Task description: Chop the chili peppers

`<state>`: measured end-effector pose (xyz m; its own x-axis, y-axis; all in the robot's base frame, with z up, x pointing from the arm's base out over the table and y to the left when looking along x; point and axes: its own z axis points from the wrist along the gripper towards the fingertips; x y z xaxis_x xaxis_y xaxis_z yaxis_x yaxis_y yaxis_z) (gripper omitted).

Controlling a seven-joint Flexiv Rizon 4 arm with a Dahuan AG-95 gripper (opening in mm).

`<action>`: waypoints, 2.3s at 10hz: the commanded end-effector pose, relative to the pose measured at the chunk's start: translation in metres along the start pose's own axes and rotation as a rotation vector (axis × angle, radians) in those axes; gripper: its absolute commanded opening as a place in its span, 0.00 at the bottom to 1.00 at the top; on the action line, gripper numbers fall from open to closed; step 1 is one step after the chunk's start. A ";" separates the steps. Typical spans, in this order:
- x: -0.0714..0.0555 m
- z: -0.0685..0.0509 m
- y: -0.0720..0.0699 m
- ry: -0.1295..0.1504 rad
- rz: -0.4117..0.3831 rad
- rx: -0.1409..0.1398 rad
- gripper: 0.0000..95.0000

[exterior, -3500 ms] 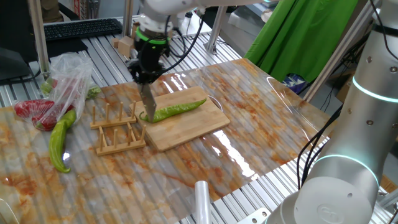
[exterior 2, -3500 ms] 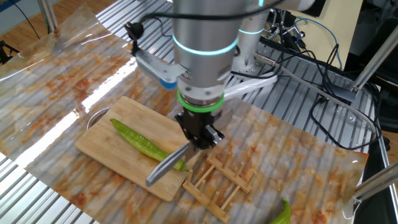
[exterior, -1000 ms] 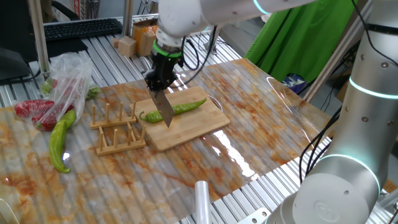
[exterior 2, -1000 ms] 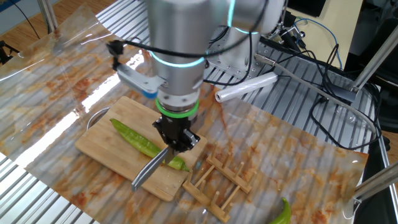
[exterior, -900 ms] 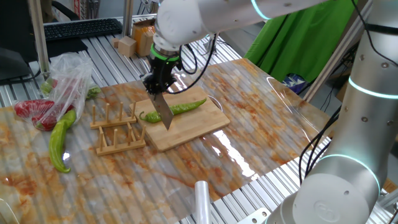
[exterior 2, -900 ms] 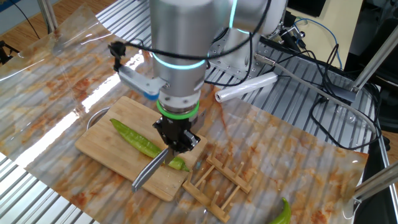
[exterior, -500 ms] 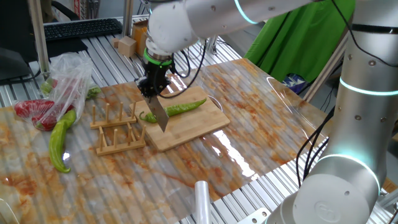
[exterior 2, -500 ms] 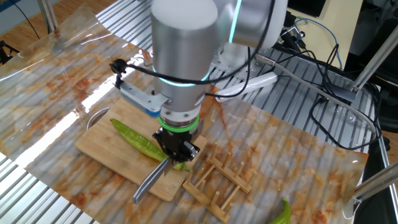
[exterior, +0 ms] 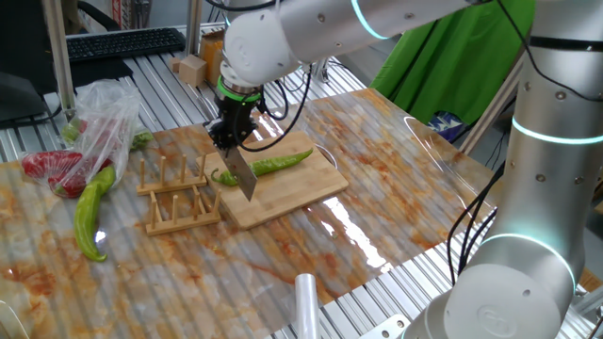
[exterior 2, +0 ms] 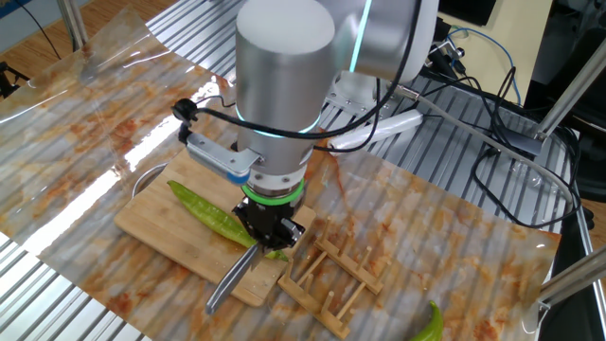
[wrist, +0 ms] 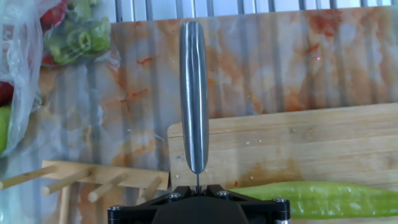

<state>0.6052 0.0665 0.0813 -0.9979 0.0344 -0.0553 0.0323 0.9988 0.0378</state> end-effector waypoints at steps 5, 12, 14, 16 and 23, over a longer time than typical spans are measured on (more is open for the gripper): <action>0.002 -0.001 0.000 -0.007 -0.033 0.001 0.00; -0.002 0.013 0.003 -0.019 -0.036 -0.001 0.00; -0.005 0.042 0.006 -0.040 -0.037 0.003 0.00; -0.008 0.056 0.007 -0.046 -0.031 0.007 0.00; -0.006 0.039 0.015 -0.038 -0.003 -0.012 0.00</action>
<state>0.6137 0.0826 0.0413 -0.9947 0.0401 -0.0949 0.0356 0.9981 0.0495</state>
